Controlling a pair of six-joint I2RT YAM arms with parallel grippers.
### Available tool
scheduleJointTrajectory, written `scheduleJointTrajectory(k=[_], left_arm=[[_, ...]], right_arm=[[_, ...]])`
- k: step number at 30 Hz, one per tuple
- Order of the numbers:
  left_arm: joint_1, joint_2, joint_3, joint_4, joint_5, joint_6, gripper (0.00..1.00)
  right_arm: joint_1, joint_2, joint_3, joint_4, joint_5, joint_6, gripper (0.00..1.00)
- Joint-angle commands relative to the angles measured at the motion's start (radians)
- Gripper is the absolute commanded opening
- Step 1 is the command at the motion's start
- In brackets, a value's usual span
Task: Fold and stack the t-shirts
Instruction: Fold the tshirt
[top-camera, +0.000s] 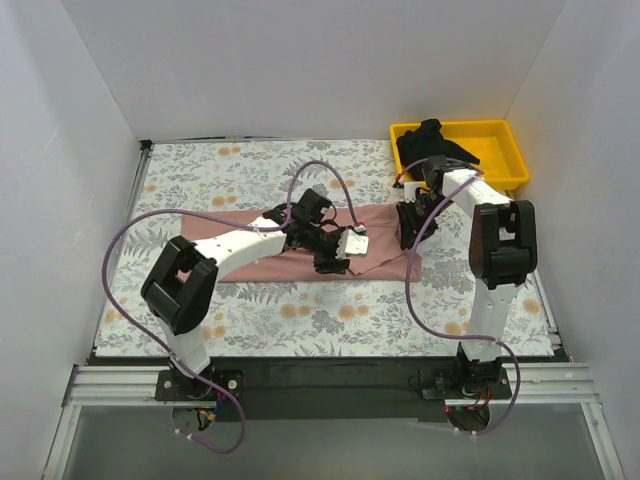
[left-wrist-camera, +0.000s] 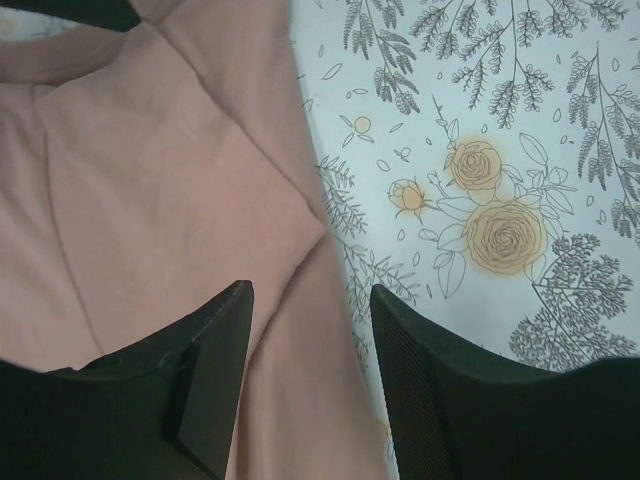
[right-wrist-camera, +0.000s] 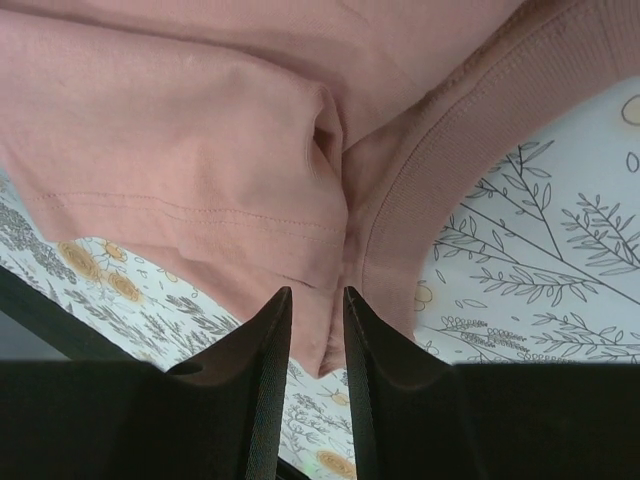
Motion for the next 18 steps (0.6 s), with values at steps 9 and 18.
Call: scheduleJointTrajectory(k=[9,18], left_arm=[[-0.083,0.113,0.037,0.122,-0.099,0.093,0.48],[-0.106,0.139,0.048,0.138,-0.116,0.095,0.43]], right_arm=[[0.001,0.060,0.049,-0.021,-0.046,0.008,0.31],[0.001,0.062,0.046,-0.020,-0.040,0.011,0.28]])
